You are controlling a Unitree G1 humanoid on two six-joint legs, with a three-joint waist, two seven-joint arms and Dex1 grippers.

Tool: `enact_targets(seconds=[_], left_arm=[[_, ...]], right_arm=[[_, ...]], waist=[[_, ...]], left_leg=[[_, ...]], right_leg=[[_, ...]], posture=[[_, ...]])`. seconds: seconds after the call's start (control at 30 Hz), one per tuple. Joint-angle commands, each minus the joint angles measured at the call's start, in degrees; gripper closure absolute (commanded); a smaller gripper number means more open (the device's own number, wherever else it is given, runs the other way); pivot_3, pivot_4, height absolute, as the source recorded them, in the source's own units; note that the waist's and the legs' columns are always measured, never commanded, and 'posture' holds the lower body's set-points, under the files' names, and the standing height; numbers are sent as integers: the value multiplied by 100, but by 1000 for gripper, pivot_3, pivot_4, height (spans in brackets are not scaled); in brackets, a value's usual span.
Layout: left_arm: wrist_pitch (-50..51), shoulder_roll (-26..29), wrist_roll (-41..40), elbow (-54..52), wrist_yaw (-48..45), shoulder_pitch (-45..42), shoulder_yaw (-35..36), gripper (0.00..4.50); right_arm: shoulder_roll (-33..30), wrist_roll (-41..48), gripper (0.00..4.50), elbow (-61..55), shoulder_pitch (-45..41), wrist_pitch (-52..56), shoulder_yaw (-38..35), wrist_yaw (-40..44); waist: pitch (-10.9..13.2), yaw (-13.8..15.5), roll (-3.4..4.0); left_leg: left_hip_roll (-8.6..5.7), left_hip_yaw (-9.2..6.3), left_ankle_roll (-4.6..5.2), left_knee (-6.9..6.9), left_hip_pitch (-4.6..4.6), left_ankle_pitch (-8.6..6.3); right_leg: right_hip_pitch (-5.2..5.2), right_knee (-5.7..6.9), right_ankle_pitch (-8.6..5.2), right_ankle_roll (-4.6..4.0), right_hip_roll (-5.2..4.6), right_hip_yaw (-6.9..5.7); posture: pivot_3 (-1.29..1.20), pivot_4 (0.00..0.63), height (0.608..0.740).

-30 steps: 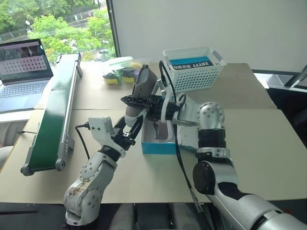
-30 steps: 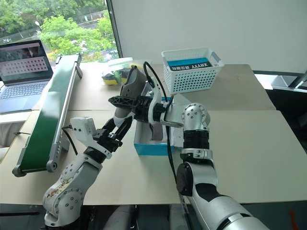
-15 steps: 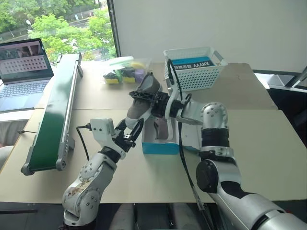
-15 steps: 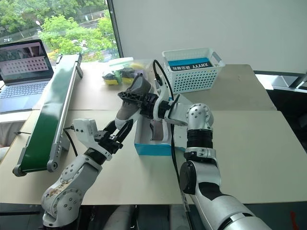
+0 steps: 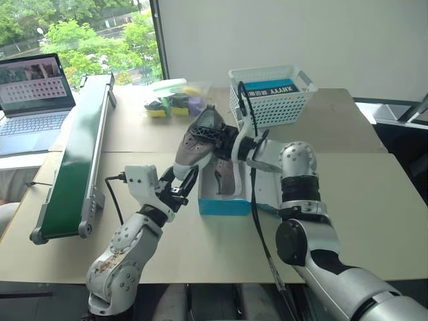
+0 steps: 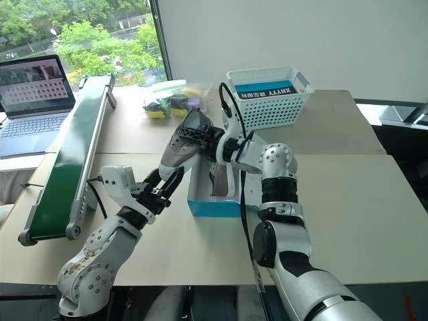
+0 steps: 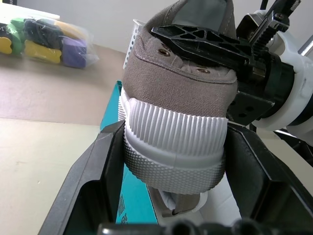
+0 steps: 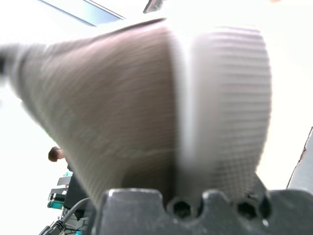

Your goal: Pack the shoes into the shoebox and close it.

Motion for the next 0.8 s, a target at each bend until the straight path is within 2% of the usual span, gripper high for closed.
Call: enact_targets(seconds=[0.03,0.13,0.2,0.27,0.3,0.47,0.57,0.63,0.8], left_arm=[[-43,147,191,-169,54,-10,32,1815],[-167,228,395,-119,56,-1,-1,1815],[-205,298,442,-148,-20,-2,-18,1007],[-99,475,586,-175,-73,-20,-118,537],[-50,557,613,-192,-116,-22,-158,64],[-55,1048,676,-354,-560,144,-214,27],[-89,1176,659,-347,-686,202,-144,27],[-138,1211,680,-288,-754,235,-120,27],[-245,1108,813,-165,-770,251,-207,27]], right_arm=[[-100,65,4014,-306,-106,-135,3,24],[-71,102,4014,-371,-100,-109,-2,-24],[-62,136,4016,-405,-103,-99,-22,-67],[-56,160,4016,-423,-136,-112,-75,-152],[-63,166,4016,-422,-169,-134,-117,-218],[-354,-28,4016,-11,-643,-149,-310,-814],[-617,-242,4016,388,-906,-1,-186,-997],[-801,-439,4016,738,-1107,-5,-68,-986],[-1027,-1305,4016,1726,-1424,-178,757,-606]], waist=[[0,1,0],[0,1,1],[0,4,1],[0,3,1],[1,-1,1],[6,0,9],[7,9,12],[7,9,12],[7,-7,12]], left_leg=[[0,0,0,0,0,0],[0,0,0,0,0,0],[0,0,0,0,0,0],[0,0,0,0,0,0],[0,0,0,-1,0,0],[0,0,0,-1,0,0],[0,1,0,-4,1,0],[0,1,0,-5,0,0],[1,5,0,-8,1,0]], right_leg=[[0,0,0,0,0,0],[0,0,0,0,0,0],[0,0,0,0,0,0],[0,0,0,0,0,0],[0,0,0,0,1,0],[-2,0,0,0,0,0],[-2,-2,-1,0,0,0],[-1,-7,-1,0,0,0],[-1,-9,-1,0,0,1]], posture=[[0,150,735],[0,150,735],[0,150,735],[0,150,735],[0,150,735],[0,150,735],[0,150,735],[0,150,735],[0,150,735]])
